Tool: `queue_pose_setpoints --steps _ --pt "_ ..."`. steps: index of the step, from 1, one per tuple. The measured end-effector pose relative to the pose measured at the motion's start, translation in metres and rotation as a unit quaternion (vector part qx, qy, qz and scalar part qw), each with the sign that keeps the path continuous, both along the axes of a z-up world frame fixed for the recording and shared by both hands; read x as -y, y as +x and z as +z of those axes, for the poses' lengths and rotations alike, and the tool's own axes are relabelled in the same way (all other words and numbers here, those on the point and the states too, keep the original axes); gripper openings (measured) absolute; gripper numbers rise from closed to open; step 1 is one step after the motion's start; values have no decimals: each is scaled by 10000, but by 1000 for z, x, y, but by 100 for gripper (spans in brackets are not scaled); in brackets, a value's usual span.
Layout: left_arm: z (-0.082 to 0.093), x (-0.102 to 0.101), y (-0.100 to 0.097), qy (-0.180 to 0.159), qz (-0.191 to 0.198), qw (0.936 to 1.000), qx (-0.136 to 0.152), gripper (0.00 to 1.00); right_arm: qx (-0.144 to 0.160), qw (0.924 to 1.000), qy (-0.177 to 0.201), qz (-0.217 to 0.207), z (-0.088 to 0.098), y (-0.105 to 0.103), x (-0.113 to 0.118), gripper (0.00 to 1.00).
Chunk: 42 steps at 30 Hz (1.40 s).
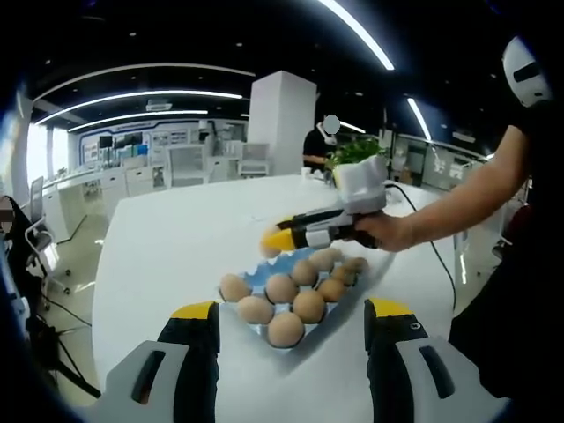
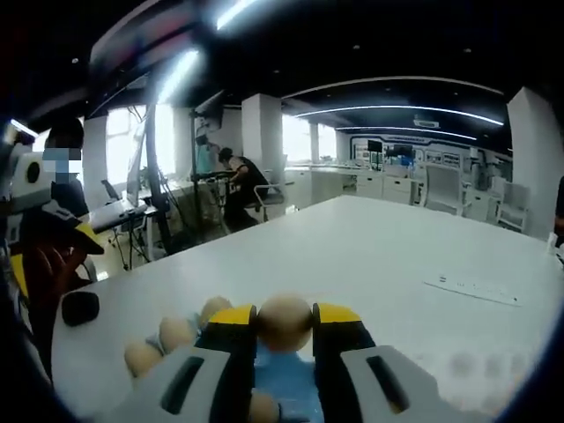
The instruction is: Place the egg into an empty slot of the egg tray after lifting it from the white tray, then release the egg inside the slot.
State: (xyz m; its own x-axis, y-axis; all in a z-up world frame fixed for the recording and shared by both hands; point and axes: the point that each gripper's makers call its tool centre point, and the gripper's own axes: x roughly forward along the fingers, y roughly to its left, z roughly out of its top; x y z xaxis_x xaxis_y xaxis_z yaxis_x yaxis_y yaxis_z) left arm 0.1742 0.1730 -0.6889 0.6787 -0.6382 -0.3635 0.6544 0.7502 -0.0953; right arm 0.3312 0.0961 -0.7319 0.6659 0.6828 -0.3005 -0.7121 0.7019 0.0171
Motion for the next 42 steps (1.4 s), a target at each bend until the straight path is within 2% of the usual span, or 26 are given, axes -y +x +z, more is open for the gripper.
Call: queue_pose_setpoints --steps 6,22,32,38,41,42 --pt "-1 -2 0 5 29 10000 -12 67 -29 9998 -121 170 -8 -7 -13 24" --pt "-1 -4 -1 -1 62 10000 -28 67 -192 9991 -254 294 -24 -10 -25 24" --pt "1 -4 0 -16 49 10000 2 67 -457 9983 -153 322 -27 -9 -28 25" --pt "3 -4 1 -12 46 10000 28 66 -712 9970 -90 290 -31 -7 -28 25" --pt "5 -4 2 -8 32 10000 40 66 -1014 9945 -10 253 -35 -7 -29 26" --pt "5 -4 2 -8 29 10000 41 66 -979 9949 -51 256 -35 -5 -29 26"
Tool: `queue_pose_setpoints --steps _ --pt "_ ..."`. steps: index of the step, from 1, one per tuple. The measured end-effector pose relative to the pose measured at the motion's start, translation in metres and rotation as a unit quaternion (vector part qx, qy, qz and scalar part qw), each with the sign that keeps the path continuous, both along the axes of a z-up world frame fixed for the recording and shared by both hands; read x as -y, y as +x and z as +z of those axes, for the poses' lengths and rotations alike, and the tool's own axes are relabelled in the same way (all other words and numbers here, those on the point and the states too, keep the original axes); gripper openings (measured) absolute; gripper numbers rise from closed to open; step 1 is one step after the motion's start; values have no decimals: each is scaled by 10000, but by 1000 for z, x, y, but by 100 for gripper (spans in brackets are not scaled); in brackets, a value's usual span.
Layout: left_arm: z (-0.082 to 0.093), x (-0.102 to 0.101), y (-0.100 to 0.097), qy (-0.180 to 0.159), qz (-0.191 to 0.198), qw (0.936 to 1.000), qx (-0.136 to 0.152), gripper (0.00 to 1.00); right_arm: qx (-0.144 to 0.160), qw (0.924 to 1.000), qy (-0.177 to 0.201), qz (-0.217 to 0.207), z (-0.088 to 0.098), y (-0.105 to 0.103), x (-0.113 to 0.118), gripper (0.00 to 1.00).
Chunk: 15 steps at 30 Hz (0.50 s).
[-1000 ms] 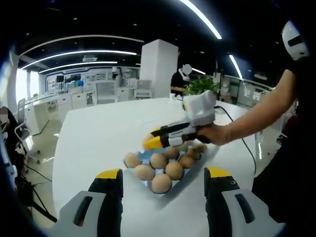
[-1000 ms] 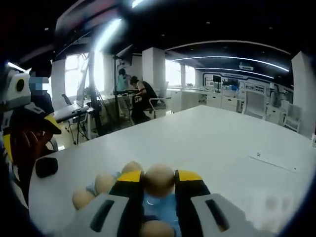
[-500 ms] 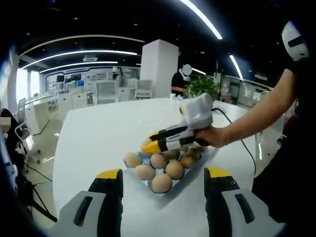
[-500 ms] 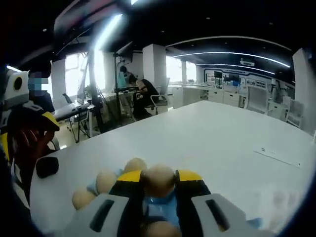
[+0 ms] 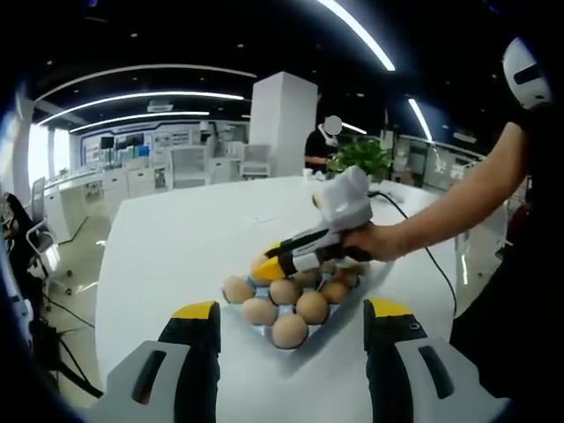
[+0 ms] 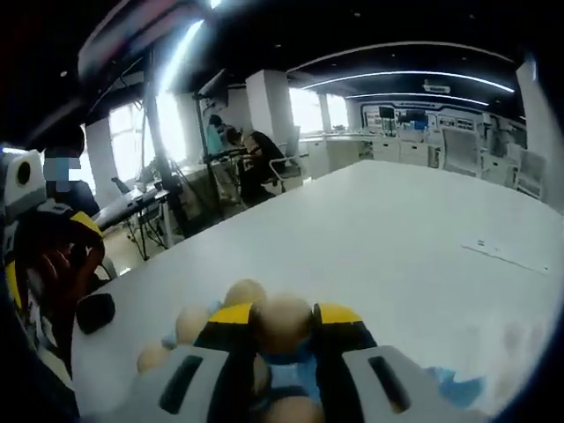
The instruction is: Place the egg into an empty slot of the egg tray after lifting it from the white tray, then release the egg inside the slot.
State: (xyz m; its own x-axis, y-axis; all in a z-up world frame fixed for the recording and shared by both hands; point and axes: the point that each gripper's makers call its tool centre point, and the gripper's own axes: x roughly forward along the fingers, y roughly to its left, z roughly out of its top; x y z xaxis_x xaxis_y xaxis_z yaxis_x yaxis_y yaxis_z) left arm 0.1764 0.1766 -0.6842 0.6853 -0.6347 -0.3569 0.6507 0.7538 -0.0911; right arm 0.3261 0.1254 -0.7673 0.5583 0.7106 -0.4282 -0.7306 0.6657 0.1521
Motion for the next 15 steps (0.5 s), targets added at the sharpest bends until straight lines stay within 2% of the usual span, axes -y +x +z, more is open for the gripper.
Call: queue_pose_setpoints --steps 4,5,6,7,9,15 --pt "0 0 0 5 -10 10000 10 66 -22 10000 -83 -19 -2 0 1 26" --pt "1 0 1 0 -9 10000 12 66 -125 9999 -29 -36 -3 -1 1 26" --pt "1 0 1 -2 -6 10000 16 66 -376 9992 94 -92 -6 -2 1 26" --pt "1 0 1 -1 -6 10000 15 66 -444 9988 102 -150 -7 -1 3 25" --pt "1 0 1 12 -7 10000 24 66 -163 9998 -6 77 -4 -2 0 23" --pt "3 3 2 4 -32 10000 43 66 -152 9998 -62 129 -3 -5 -2 24"
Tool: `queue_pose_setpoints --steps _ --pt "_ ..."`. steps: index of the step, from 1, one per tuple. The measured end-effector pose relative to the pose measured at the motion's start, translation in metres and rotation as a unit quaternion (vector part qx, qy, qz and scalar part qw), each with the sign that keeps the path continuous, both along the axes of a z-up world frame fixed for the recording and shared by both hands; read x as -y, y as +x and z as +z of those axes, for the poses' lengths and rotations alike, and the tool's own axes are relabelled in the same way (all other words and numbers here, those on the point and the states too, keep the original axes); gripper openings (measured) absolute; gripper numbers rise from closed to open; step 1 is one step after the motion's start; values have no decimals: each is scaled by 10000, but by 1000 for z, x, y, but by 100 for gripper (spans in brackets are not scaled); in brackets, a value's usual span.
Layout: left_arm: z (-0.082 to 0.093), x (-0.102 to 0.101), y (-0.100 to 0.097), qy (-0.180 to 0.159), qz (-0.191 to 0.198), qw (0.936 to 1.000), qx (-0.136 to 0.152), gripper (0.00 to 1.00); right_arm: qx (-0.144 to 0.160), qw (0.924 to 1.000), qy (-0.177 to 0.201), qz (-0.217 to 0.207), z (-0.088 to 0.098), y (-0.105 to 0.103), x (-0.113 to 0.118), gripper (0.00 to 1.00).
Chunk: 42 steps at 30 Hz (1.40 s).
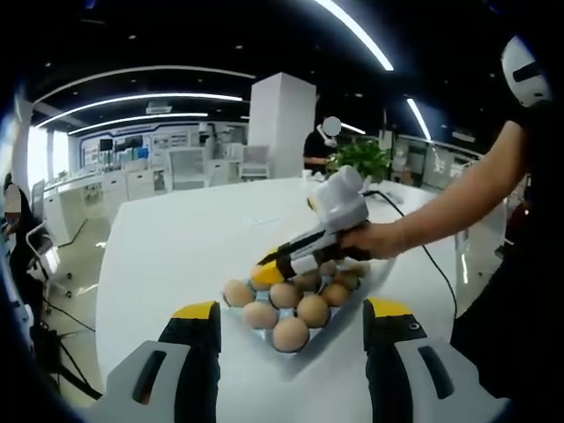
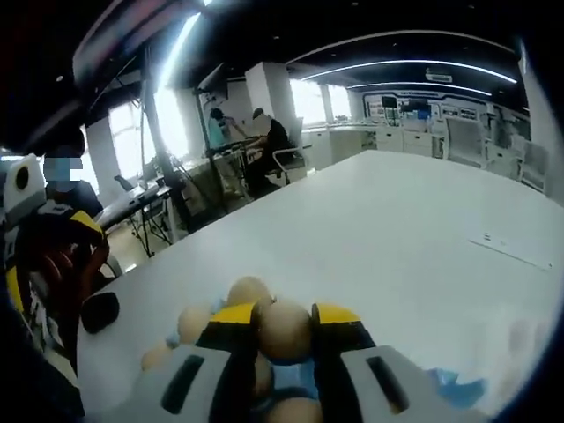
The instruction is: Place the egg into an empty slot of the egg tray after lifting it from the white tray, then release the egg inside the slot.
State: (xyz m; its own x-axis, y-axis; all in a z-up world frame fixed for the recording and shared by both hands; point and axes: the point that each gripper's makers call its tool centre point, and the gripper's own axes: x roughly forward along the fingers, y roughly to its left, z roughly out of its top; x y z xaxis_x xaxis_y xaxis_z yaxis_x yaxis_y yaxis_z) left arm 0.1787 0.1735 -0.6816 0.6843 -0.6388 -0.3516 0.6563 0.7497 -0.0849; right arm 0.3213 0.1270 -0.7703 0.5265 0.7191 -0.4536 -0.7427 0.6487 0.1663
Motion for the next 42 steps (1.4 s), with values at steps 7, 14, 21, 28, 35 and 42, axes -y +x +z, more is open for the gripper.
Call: queue_pose_setpoints --steps 7,14,21,28,35,42 --pt "1 0 0 16 -5 10000 8 66 60 10000 22 43 1 -1 -1 26" --pt "-1 1 -2 18 -10 10000 -9 66 180 9996 230 49 6 -5 2 28" --pt "-1 3 -3 25 -44 10000 -21 66 382 9979 514 24 21 -4 9 36" --pt "-1 3 -3 32 -40 10000 -13 65 657 9952 704 193 31 -8 21 42" --pt "0 3 -4 17 -37 10000 10 65 713 9943 706 365 34 -15 34 51" --pt "-1 3 -4 16 -35 10000 3 65 772 9941 752 72 37 -8 61 48"
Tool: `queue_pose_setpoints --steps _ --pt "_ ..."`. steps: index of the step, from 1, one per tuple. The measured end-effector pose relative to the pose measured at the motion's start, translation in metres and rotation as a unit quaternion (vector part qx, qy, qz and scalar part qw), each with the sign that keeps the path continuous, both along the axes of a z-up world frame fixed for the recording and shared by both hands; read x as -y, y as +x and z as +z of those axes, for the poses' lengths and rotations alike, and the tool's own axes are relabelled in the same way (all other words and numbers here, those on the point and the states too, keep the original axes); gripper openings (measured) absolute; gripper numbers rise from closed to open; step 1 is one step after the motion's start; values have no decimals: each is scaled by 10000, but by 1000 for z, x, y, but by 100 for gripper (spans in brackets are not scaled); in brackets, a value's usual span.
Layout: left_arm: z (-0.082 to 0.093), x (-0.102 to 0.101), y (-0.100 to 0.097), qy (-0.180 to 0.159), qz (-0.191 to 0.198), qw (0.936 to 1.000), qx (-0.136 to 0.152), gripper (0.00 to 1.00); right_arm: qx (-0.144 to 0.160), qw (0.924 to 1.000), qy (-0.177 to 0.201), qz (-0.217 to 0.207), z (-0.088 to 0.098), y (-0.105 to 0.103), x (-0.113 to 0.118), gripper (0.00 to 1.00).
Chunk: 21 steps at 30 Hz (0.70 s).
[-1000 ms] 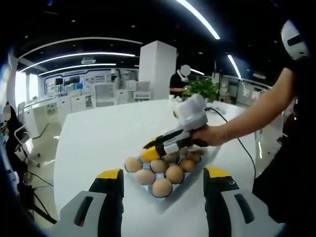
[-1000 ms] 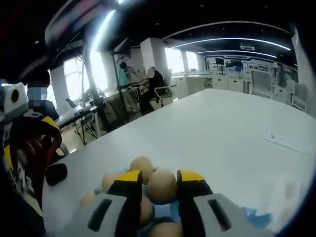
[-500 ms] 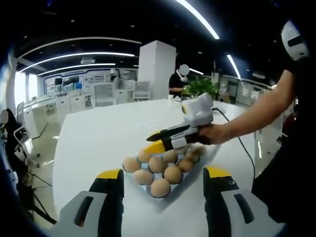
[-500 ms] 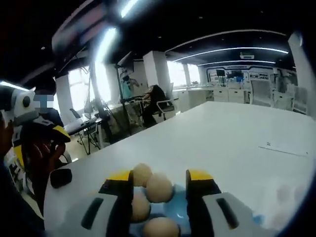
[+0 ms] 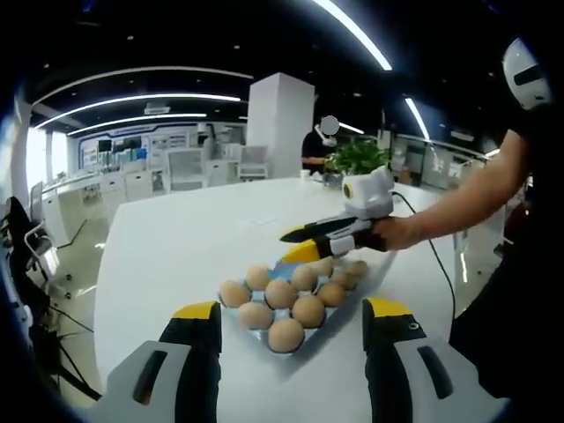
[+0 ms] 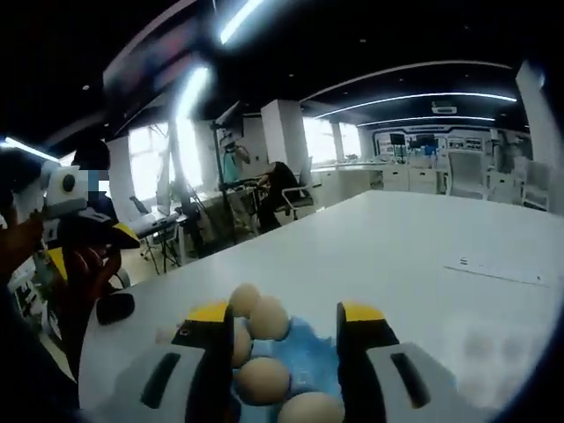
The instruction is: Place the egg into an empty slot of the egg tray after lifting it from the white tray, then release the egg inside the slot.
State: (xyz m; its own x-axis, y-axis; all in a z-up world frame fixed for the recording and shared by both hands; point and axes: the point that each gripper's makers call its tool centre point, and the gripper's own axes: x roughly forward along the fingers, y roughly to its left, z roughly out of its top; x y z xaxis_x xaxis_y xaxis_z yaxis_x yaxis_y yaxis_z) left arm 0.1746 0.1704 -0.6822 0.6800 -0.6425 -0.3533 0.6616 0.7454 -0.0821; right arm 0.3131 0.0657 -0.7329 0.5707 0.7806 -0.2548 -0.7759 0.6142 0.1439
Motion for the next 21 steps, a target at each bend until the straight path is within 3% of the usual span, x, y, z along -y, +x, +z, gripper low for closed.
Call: queue_pose_setpoints --steps 11,21 --pt "1 1 1 -8 -11 10000 6 65 37 9987 -80 -493 -2 6 54 46" --pt "3 3 2 3 -36 10000 17 65 7 9920 -154 -1256 -8 17 132 43"
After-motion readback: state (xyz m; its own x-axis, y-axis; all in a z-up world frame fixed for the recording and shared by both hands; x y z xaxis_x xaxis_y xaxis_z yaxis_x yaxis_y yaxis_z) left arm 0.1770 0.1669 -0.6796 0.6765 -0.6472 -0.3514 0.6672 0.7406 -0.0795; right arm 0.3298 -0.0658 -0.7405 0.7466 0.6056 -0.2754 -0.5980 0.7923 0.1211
